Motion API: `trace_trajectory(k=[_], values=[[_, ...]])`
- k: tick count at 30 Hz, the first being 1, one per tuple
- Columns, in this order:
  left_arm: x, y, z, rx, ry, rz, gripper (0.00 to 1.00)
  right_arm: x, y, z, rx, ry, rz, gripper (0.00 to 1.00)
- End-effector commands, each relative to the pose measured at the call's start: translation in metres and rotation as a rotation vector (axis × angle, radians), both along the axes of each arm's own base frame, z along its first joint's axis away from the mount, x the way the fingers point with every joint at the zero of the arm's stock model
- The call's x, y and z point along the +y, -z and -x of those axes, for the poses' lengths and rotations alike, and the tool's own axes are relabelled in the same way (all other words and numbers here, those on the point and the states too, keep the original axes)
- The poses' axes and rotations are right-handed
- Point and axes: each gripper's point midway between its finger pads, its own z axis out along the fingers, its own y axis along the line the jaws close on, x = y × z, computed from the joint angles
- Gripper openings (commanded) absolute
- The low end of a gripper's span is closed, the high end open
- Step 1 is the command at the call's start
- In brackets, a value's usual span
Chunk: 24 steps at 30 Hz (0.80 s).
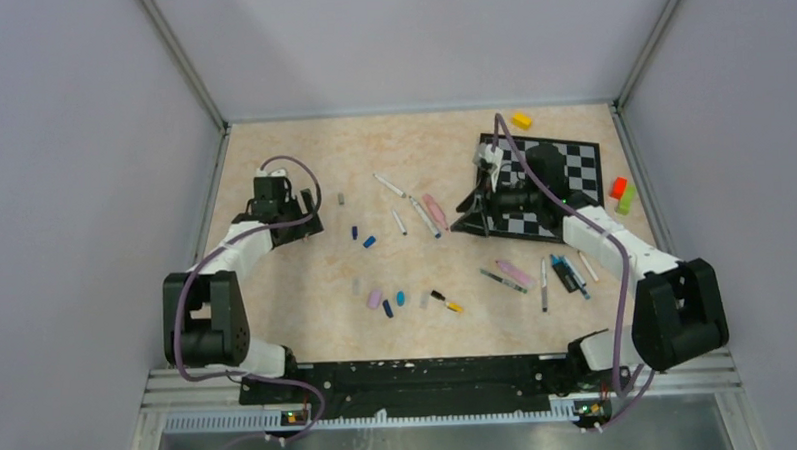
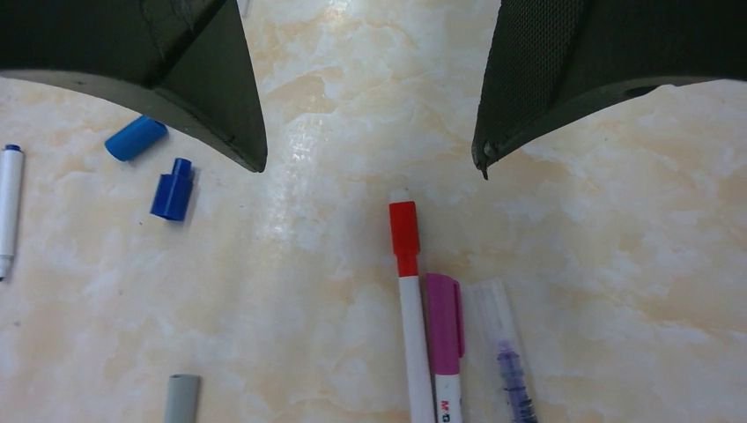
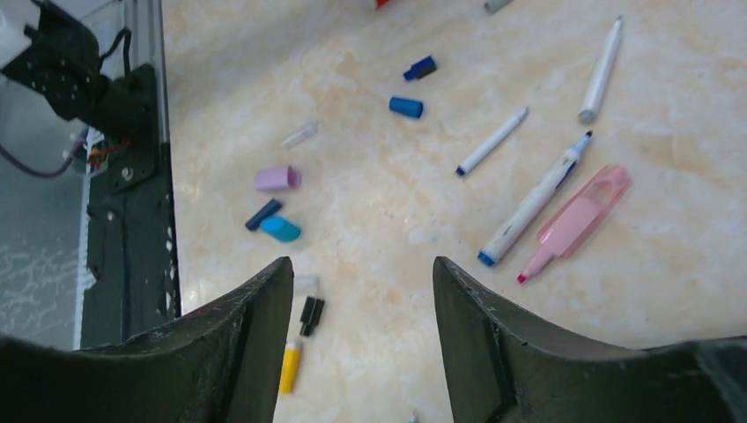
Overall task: Open the pen caps
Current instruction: Pick up the pen from the center of the board.
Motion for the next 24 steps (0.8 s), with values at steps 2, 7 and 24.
trace_trajectory(k=[2, 7, 24], values=[[0.014, -0.003, -0.021, -0.025, -0.052, -0.054, 0.85, -0.010, 0.000, 0.024, -0.207, -0.054, 0.037, 0.56], [0.013, 0.007, -0.028, -0.006, -0.055, -0.047, 0.75, -0.014, -0.002, 0.031, -0.190, -0.039, -0.026, 0.48], [0.015, 0.035, -0.035, 0.082, -0.055, -0.059, 0.41, -0.015, -0.004, 0.037, -0.201, -0.062, -0.044, 0.31]])
